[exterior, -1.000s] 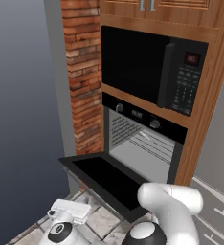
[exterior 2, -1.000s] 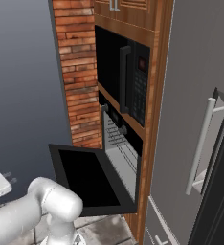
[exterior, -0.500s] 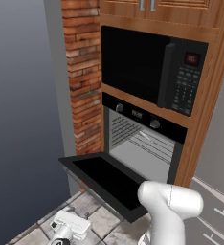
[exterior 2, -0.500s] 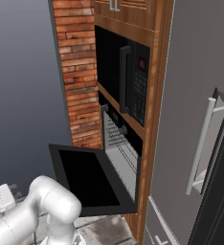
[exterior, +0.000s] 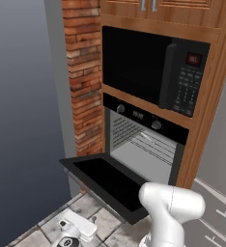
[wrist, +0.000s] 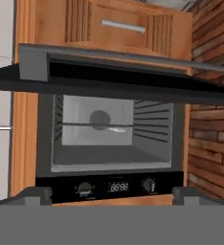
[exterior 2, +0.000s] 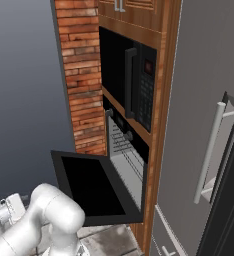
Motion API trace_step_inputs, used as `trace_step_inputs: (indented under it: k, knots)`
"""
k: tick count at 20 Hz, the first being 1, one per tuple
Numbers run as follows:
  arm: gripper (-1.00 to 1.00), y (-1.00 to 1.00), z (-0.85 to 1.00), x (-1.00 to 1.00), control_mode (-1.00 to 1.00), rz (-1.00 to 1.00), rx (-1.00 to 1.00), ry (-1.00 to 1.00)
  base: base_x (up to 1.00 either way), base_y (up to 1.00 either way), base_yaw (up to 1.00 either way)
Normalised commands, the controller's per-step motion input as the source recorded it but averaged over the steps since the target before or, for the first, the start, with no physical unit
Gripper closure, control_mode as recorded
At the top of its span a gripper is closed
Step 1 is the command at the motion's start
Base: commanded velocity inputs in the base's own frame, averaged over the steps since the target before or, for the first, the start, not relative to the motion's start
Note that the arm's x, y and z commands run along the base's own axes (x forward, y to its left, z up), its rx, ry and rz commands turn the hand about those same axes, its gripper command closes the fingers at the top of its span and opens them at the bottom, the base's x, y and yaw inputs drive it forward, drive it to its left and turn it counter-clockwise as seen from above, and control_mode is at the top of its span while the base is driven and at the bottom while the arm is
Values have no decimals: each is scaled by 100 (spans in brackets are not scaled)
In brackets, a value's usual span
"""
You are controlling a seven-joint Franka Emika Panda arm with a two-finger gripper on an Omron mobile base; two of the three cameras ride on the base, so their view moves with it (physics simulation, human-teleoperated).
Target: Place the fish on the rack of the oven, and slide the rack back inside. Close the oven door.
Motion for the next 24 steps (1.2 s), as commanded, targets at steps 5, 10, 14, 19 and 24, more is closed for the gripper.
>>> trace_step_inputs:
  k: [5, 10, 14, 19, 24]
  knots:
    - [-100, -11, -69, 95, -100, 2, 11, 8, 0, 0, 0]
    - [-100, 7, -100, 100, -100, 4, 3, 16, 0, 0, 0]
    - [-100, 2, -100, 100, -100, 6, 3, 12, 0, 0, 0]
    - [-100, 21, -100, 93, -100, 3, 0, 9, 0, 0, 0]
    - [-100, 26, -100, 69, -100, 3, 0, 3, 0, 0, 0]
